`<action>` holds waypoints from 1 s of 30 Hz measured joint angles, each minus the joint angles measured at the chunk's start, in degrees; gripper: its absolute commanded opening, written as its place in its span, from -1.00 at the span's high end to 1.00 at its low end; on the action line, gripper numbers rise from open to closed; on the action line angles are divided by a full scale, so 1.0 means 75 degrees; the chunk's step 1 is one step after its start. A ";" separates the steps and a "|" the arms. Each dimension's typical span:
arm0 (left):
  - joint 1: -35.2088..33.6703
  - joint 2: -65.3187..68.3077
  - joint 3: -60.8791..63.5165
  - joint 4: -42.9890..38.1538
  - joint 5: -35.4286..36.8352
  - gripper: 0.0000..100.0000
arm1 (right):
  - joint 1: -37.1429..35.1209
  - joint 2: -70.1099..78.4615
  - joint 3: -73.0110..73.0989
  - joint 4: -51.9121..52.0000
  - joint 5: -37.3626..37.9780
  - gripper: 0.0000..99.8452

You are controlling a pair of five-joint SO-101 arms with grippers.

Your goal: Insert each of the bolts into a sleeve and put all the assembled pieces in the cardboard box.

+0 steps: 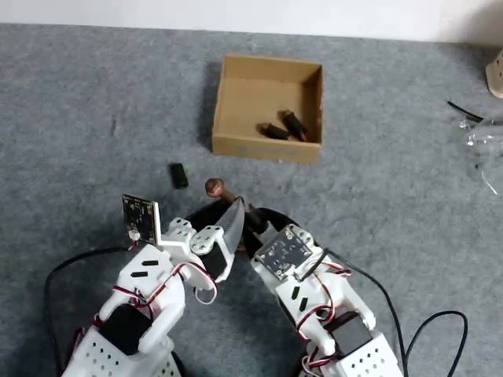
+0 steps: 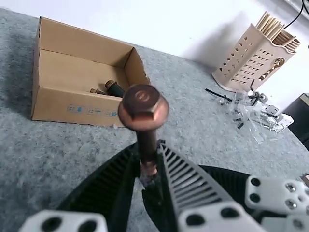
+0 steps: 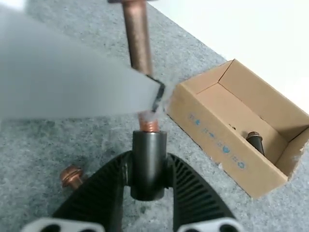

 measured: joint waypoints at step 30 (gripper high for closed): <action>0.0070 0.3575 -0.1582 -0.0352 0.0680 0.99 | 0.0105 0.0012 0.0000 -0.0047 0.0000 0.99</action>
